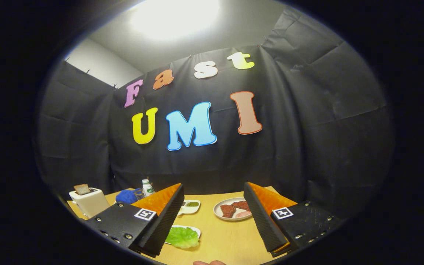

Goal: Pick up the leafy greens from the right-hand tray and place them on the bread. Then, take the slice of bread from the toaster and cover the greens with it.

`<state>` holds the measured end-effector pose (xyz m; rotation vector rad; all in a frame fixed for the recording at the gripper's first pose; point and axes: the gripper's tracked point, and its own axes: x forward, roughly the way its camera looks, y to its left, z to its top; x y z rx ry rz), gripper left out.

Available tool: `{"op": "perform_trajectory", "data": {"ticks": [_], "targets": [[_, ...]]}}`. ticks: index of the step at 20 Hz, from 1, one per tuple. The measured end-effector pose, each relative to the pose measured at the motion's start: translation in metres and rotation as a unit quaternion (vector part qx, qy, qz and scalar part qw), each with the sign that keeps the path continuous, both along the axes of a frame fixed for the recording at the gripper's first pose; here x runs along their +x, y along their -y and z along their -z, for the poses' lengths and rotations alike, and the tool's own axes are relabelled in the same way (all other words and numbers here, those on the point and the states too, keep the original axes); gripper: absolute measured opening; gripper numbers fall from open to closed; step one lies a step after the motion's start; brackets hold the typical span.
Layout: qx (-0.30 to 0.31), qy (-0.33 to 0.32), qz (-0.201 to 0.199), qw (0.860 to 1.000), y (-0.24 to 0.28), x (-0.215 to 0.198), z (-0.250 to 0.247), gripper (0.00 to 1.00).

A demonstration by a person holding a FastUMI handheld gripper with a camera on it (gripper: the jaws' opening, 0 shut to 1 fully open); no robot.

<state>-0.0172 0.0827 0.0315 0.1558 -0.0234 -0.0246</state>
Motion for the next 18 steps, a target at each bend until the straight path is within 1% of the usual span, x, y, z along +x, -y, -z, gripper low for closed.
{"op": "perform_trajectory", "data": {"ticks": [2, 3, 4, 5, 6, 7, 10, 13, 15, 18], "targets": [[0.013, -0.015, -0.006, 1.0, -0.013, -0.013, 0.0, 0.99], [0.013, -0.002, -0.002, 1.0, -0.012, -0.016, -0.008, 0.99], [0.01, 0.004, 0.012, 1.0, -0.006, -0.017, -0.01, 0.99], [0.005, -0.002, 0.024, 1.0, -0.001, -0.018, -0.007, 0.99], [0.006, -0.008, 0.023, 1.0, -0.006, -0.019, 0.001, 0.99], [0.006, -0.013, 0.014, 1.0, -0.014, -0.019, 0.008, 0.99], [-0.045, -0.067, -0.013, 0.997, -0.036, -0.012, 0.055, 0.99], [-0.061, -0.107, -0.063, 0.99, -0.078, 0.002, 0.099, 0.99], [-0.078, -0.142, -0.088, 0.983, -0.097, 0.011, 0.131, 0.99], [-0.099, -0.184, -0.097, 0.973, -0.103, 0.024, 0.164, 0.99]]}}
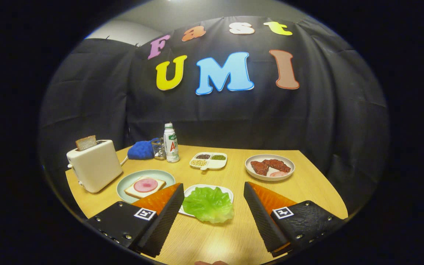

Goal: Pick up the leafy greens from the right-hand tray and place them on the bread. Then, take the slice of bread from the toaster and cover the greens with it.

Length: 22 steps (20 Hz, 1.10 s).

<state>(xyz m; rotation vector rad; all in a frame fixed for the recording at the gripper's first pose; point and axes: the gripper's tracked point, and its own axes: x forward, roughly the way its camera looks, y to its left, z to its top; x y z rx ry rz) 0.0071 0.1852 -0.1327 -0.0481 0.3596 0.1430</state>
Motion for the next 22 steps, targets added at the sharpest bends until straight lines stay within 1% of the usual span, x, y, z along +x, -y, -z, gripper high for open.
{"op": "perform_trajectory", "data": {"ticks": [2, 7, 13, 15, 16, 18, 19, 20, 21, 22], "targets": [[-0.005, -0.033, 0.001, 0.999, -0.003, 0.006, 0.022, 0.99], [-0.012, -0.109, 0.035, 0.993, 0.015, 0.018, 0.065, 0.99], [-0.007, -0.162, 0.031, 0.986, 0.015, 0.022, 0.093, 0.99], [-0.008, -0.176, 0.025, 0.984, 0.012, 0.021, 0.099, 0.82], [-0.009, -0.188, 0.019, 0.982, 0.012, 0.017, 0.102, 0.81], [0.004, -0.195, 0.011, 0.981, 0.005, 0.021, 0.104, 0.64], [-0.004, -0.196, 0.017, 0.98, 0.01, 0.023, 0.103, 0.49], [-0.004, -0.203, 0.012, 0.979, 0.009, 0.022, 0.105, 0.36], [-0.003, -0.203, 0.009, 0.979, 0.008, 0.02, 0.103, 0.28], [-0.001, -0.203, 0.005, 0.979, 0.007, 0.02, 0.102, 0.28]]}}
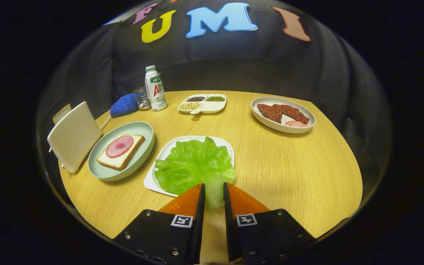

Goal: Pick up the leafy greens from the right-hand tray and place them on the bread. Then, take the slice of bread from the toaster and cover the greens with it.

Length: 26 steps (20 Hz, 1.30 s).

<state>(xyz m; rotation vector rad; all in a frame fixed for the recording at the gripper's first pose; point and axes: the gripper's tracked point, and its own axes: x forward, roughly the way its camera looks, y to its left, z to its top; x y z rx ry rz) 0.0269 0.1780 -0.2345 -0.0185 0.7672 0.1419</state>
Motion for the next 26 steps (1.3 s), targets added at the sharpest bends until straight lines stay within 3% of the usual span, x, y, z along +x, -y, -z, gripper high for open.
{"op": "perform_trajectory", "data": {"ticks": [2, 4, 19, 26], "targets": [[-0.007, 0.009, -0.006, 1.0, 0.004, -0.003, -0.007, 0.28], [0.004, 0.025, 0.012, 1.0, 0.007, 0.0, -0.008, 0.01], [0.03, 0.117, -0.002, 0.993, -0.014, -0.008, -0.081, 0.01], [0.039, 0.153, -0.032, 0.987, -0.052, -0.014, -0.117, 0.01]]}}
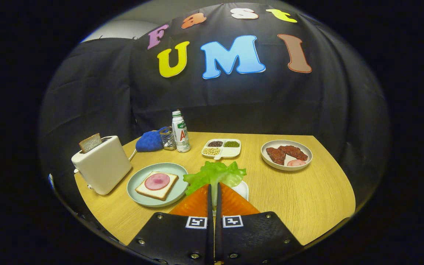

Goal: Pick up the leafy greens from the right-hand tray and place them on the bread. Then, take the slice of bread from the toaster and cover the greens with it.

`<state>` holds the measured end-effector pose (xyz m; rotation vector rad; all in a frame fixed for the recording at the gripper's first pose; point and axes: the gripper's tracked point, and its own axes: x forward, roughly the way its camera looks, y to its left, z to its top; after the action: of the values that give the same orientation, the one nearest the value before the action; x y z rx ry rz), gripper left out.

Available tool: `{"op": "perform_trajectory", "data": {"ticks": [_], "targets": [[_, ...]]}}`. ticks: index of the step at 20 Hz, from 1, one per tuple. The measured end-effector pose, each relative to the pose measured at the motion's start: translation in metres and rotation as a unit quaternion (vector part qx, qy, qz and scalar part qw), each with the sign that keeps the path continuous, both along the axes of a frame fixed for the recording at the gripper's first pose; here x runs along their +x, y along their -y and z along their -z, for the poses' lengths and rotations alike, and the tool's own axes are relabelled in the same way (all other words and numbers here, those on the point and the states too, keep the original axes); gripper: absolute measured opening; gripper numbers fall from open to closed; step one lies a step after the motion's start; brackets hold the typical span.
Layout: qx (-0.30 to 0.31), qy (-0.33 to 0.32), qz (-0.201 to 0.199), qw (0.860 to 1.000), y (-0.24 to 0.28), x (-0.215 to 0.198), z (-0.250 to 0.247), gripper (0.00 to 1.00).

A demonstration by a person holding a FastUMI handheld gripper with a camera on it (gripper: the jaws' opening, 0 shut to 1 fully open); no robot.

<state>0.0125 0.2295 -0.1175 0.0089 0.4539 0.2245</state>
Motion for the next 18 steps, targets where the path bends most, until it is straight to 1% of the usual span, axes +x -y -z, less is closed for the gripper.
{"op": "perform_trajectory", "data": {"ticks": [4, 10, 14, 18], "targets": [[0.003, 0.017, -0.029, 0.999, -0.037, 0.003, -0.011, 0.01], [0.016, 0.019, -0.075, 0.997, -0.095, 0.008, -0.008, 0.01], [0.031, 0.008, -0.092, 0.995, -0.124, 0.014, 0.007, 0.01], [0.035, -0.001, -0.098, 0.995, -0.143, 0.022, 0.019, 0.01]]}}
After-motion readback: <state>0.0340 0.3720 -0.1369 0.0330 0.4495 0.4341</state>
